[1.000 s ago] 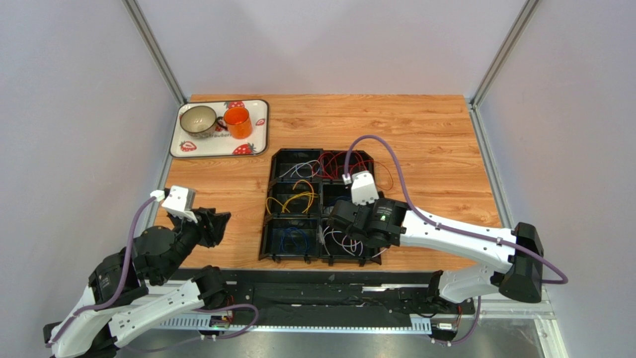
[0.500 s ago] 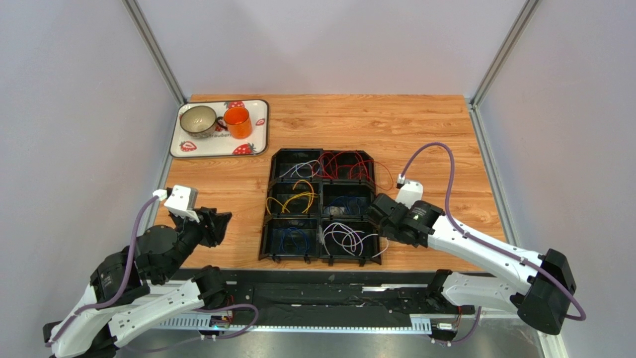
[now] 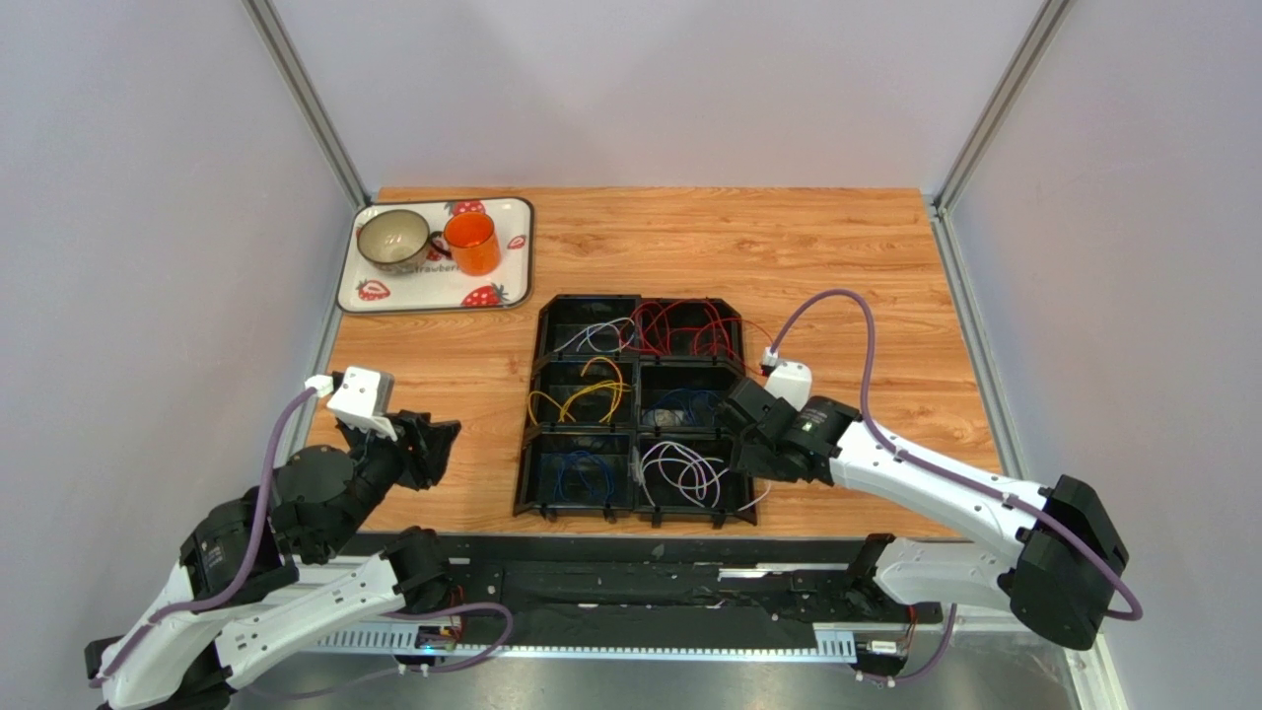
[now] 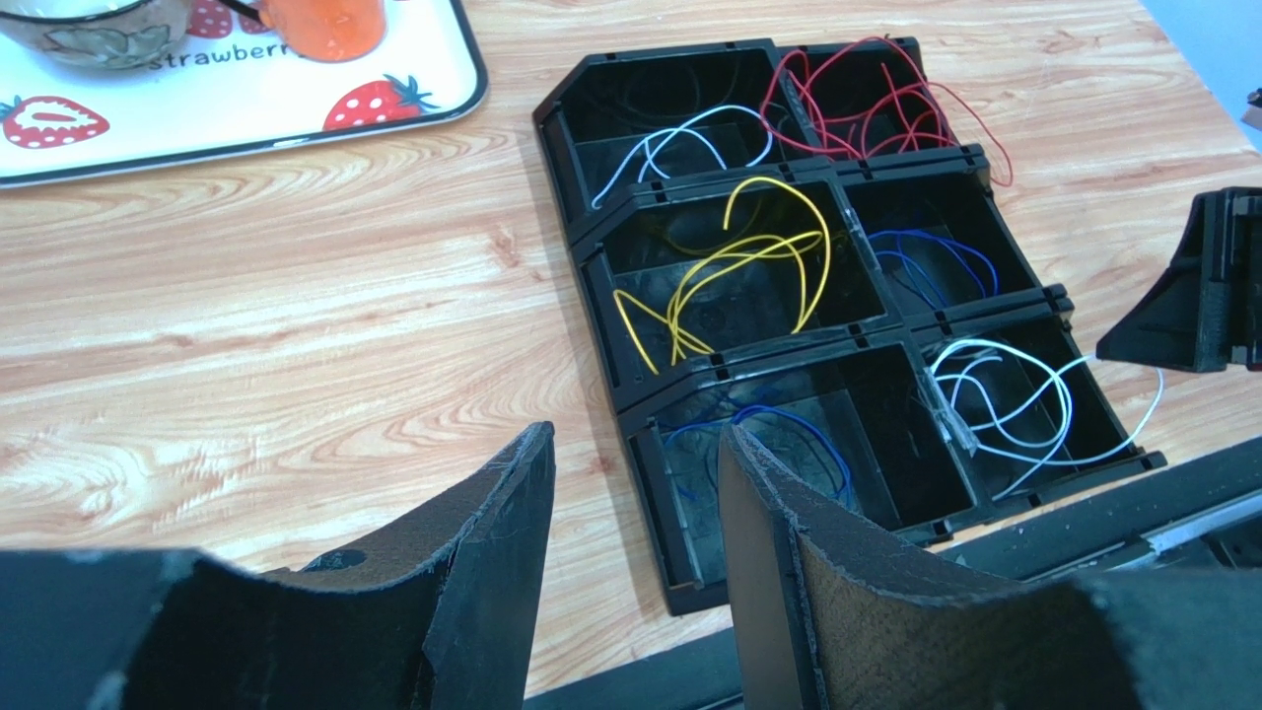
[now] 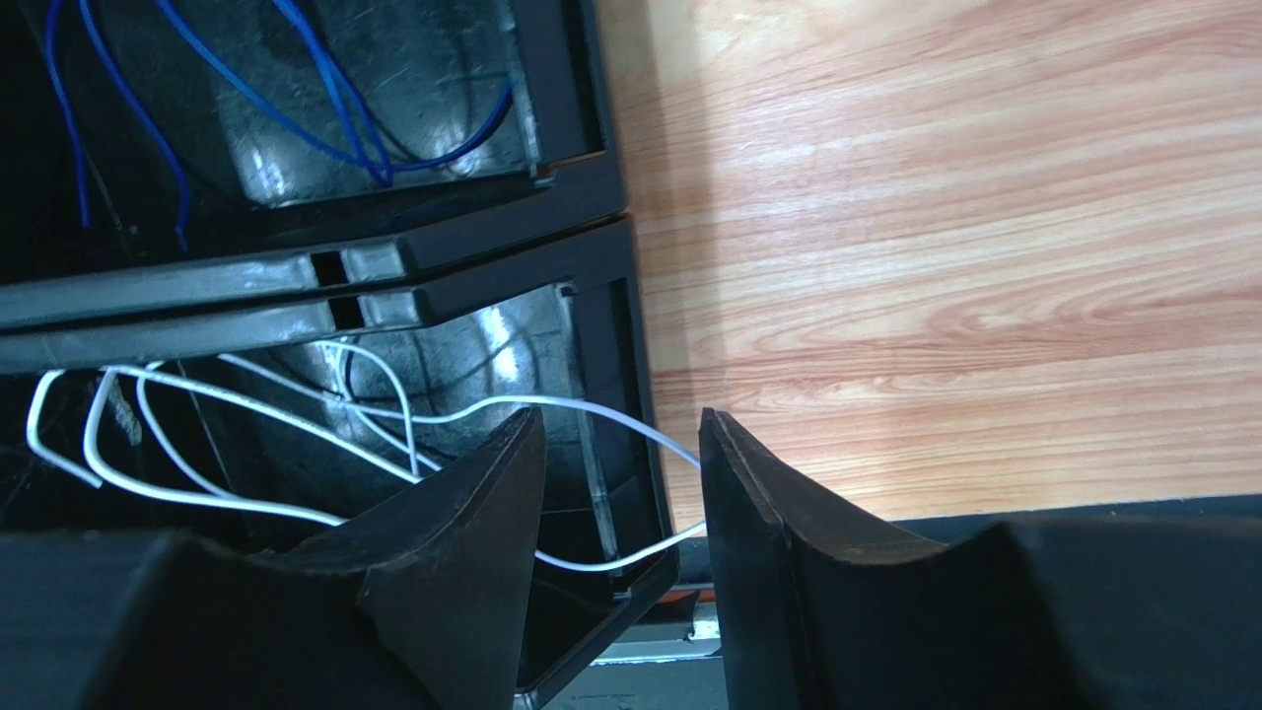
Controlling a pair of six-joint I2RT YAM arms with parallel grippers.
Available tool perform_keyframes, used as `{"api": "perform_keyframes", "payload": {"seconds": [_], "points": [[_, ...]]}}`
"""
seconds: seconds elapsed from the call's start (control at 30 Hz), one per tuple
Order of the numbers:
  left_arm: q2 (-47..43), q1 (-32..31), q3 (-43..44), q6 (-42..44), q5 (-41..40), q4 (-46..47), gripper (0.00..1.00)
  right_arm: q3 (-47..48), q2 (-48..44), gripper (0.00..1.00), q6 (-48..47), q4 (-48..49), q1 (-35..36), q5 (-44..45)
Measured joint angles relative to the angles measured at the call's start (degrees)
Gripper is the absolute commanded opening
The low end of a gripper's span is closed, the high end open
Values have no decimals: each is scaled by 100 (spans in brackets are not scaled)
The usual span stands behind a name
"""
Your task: Untangle the cables
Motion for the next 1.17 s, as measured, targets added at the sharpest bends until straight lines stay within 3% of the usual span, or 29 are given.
{"api": "perform_keyframes", "payload": {"seconds": [0.13, 0.3, 0.77, 1.17], "points": [[2, 0, -2, 0, 0, 2, 53, -39, -33, 47, -273, 221, 0, -343], [31, 0, -15, 2, 0, 2, 53, -7, -483, 60, -662, 468, 0, -713], [85, 0, -35, 2, 0, 2, 52, 688, -1613, 71, -1598, 466, 46, -713], [50, 0, -39, 0, 2, 4, 51, 669, -1982, 73, -1624, 549, 57, -570]]}}
